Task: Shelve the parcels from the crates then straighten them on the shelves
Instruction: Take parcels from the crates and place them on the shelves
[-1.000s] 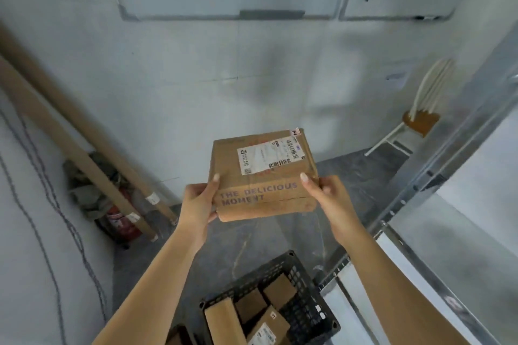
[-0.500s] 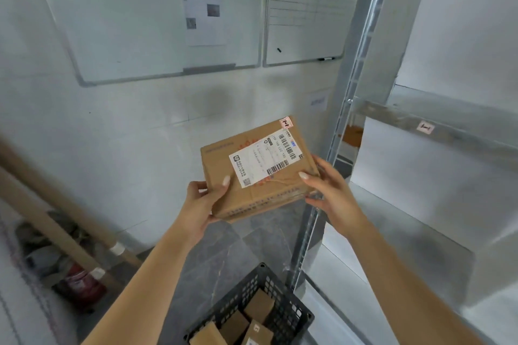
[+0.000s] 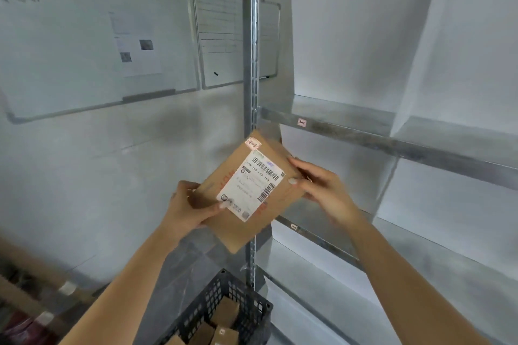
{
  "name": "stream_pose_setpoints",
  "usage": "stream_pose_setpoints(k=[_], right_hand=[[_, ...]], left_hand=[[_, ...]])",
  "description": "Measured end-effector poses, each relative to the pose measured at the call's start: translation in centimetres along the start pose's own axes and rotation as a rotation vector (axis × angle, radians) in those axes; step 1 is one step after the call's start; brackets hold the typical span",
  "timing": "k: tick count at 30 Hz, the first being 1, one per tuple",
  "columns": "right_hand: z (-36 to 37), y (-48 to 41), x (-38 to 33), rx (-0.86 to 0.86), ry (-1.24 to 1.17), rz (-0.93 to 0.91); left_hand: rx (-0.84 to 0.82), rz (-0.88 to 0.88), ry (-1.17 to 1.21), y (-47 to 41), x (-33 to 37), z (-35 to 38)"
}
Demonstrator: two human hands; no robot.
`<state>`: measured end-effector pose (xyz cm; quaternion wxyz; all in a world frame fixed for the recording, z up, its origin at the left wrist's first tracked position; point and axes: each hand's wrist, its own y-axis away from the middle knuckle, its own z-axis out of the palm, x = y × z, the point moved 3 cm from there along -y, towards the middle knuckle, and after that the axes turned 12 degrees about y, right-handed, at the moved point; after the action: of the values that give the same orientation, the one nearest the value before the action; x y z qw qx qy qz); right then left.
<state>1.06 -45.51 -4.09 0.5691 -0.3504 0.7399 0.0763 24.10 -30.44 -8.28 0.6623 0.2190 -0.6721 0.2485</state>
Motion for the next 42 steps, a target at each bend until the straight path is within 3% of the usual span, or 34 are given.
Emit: stream_pose_setpoints(k=[3, 6, 10, 18, 23, 28, 34, 42], right_hand=[[-2.0, 0.9, -3.2, 0.082, 0.128, -0.082], [-3.6, 0.8, -5.1, 0.244, 0.025, -0.119], [-3.7, -0.2, -7.2, 0.194, 0.119, -0.177], [-4.7, -4.9, -8.6, 0.301, 0.299, -0.239], [-4.4, -11.1, -7.1, 0.349, 0.398, -0.209], [-4.5, -16.2, -5.4, 0.414, 0.413, -0.085], [-4.6, -20.6, -3.0, 0.506, 0.454, 0.039], [-4.6, -23.1, 0.7, 0.555, 0.48, 0.15]], left_hand=[[-0.097, 0.03, -0.037, 0.8, 2.7, 2.0], [-0.137, 0.079, 0.212, 1.2, 5.5, 4.7], [-0.131, 0.138, 0.366, 0.2, 8.0, 8.4], [-0.191, 0.174, 0.456, -6.8, 10.0, 11.0], [-0.253, 0.222, 0.378, -14.2, 11.9, 11.3], [-0.306, 0.365, 0.127, -21.9, 13.1, 11.0], [-0.464, 0.393, 0.079, -27.5, 13.4, 12.9], [-0.468, 0.341, 0.028, -31.5, 11.5, 14.8]])
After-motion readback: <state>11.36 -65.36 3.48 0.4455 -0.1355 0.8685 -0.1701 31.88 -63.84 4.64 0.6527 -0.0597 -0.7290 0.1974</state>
